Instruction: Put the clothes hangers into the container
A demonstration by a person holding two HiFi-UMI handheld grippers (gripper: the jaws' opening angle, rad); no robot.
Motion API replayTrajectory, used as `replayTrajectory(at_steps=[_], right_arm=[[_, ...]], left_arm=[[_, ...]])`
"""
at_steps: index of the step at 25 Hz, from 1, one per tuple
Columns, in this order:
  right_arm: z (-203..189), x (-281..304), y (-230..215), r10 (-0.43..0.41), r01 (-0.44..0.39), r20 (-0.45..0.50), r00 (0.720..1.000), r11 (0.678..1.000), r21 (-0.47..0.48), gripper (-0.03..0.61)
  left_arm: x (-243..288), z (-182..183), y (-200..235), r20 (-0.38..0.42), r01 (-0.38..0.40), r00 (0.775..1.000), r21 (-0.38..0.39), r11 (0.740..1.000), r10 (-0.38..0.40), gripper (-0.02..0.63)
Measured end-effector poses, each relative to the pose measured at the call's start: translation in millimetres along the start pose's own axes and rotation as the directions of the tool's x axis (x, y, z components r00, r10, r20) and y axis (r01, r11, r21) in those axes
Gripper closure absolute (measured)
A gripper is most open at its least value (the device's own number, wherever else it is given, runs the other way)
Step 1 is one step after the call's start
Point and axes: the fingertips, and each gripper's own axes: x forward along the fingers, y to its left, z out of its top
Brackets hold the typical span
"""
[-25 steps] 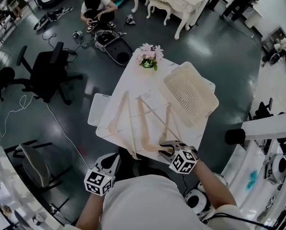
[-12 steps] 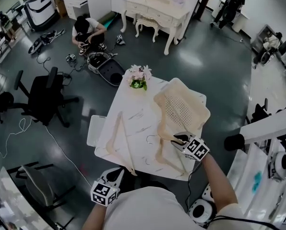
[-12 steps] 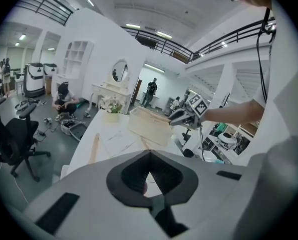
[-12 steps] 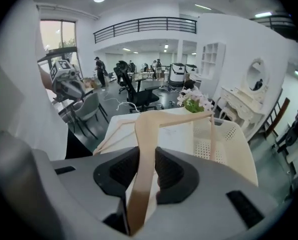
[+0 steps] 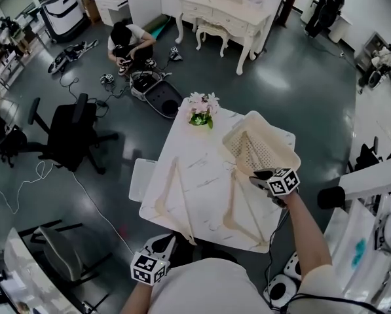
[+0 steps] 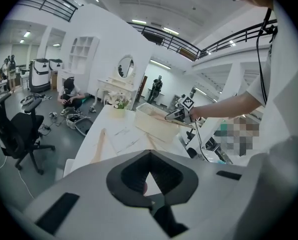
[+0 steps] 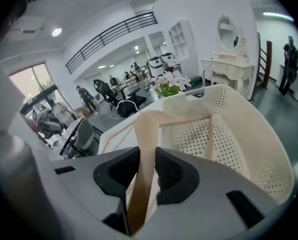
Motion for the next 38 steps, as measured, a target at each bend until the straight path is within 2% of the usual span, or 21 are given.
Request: replayTrajectory(at_steps=[3, 7, 10, 13, 16, 19, 22, 24, 27, 32, 38], right_arm=[[0.0, 7.5, -15.2, 0.018, -0.020, 0.019, 1.000, 0.995, 0.096, 0.471], [-5.2, 16.4, -24.0, 0.035, -0.037, 0.014, 0.999, 0.988, 0.149, 0.468], [-12.9, 22.5, -24.4, 0.037, -0.035, -0.012, 0.999, 0.988, 0.152, 0.466], [-14.8, 23.4, -26.3, 0.004, -0.003, -0.005, 1.000, 0.991, 0.135, 0.458], [-5.4, 13.9, -30.1, -0.060, 0.055, 0.043, 0.997, 0.993, 0.106, 0.429], [6.4, -6.0, -30.9, -0.150, 0.147, 0.093, 0.984, 0.988, 0.037, 0.422], [19.6, -33.4, -15.7, -0.232, 0.240, 0.171, 0.958, 0.970, -0.033, 0.422], [26.2, -50.7, 7.4, -0.258, 0.272, 0.237, 0.937, 0.962, -0.028, 0.441], [23.4, -64.2, 60.4, -0.228, 0.225, 0.327, 0.917, 0.973, 0.050, 0.506], [6.8, -68.9, 152.6, -0.133, 0.094, 0.420, 0.898, 0.989, 0.112, 0.539], [5.2, -81.4, 220.7, -0.065, -0.007, 0.519, 0.852, 0.991, 0.134, 0.560]], left_arm=[[0.7, -0.5, 3.3, -0.011, -0.008, 1.000, -0.005, 1.000, 0.008, 0.606], [3.3, 0.8, 3.5, -0.017, -0.012, 1.000, -0.013, 1.000, 0.012, 0.606], [7.0, 1.2, 2.1, -0.020, -0.010, 1.000, -0.016, 1.000, 0.010, 0.606], [9.7, 1.5, 1.0, -0.020, -0.002, 1.000, -0.012, 1.000, 0.002, 0.606], [11.9, 2.8, -0.7, -0.018, 0.005, 1.000, -0.004, 1.000, -0.005, 0.606], [14.0, 5.0, -4.8, -0.010, 0.017, 1.000, 0.007, 1.000, -0.017, 0.606], [16.8, 9.8, -8.3, 0.003, 0.034, 0.999, 0.023, 0.999, -0.034, 0.606], [17.5, 15.7, -11.0, 0.018, 0.045, 0.999, 0.035, 0.998, -0.045, 0.606], [15.7, 25.4, -17.6, 0.048, 0.064, 0.997, 0.047, 0.997, -0.066, 0.606], [10.3, 42.1, -31.9, 0.099, 0.110, 0.988, 0.053, 0.992, -0.115, 0.606], [5.3, 62.1, -41.7, 0.154, 0.162, 0.974, 0.060, 0.985, -0.169, 0.606]])
